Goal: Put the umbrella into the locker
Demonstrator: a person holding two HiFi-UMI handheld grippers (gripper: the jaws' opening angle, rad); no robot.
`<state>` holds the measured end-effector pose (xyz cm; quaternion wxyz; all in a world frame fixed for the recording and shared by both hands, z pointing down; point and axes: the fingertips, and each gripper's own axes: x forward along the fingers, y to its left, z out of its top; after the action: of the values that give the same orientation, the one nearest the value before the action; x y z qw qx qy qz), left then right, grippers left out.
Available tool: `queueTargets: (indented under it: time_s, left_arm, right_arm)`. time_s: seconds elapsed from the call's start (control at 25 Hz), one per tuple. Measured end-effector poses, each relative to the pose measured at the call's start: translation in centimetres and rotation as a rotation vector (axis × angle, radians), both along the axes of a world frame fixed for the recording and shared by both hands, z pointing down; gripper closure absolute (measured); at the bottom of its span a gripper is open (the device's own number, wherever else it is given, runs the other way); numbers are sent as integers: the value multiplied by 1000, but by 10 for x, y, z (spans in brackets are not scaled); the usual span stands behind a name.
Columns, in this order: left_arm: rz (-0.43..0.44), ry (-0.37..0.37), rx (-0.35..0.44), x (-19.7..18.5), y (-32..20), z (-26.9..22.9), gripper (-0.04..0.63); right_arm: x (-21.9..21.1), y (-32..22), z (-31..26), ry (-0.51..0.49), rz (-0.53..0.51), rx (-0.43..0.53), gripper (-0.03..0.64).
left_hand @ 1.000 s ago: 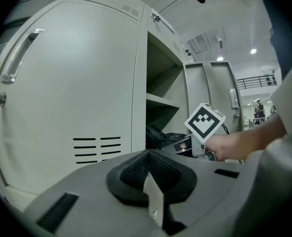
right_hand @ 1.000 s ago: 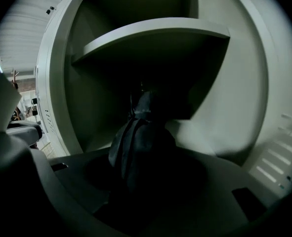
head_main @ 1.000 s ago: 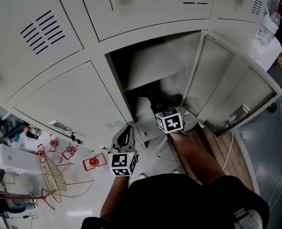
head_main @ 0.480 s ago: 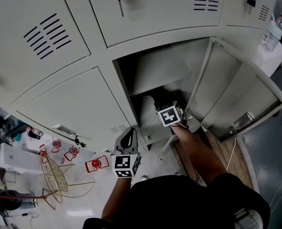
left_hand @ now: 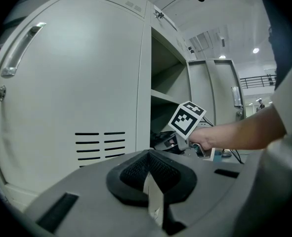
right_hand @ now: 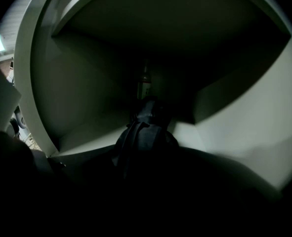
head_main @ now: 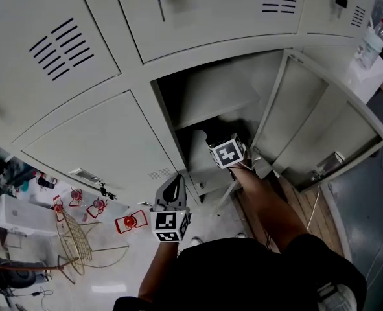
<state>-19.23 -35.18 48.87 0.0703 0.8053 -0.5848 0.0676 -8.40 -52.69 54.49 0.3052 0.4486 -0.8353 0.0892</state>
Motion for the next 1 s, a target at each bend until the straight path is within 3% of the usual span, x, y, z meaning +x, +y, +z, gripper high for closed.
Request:
queueTargets:
  time_s: [0.28,0.68,1.0]
  left_arm:
    - [-5,-5,-13,0,9,1,598]
    - [2,0,-40,7,23,4,598]
    - [14,8,-23,16,28,-2,598]
  right_arm:
    - [1,10,-19,-103,-15,53,321]
    - [13,48,-68,-229,-32,126,321]
    - [24,89,-90,-274,-52,183,341]
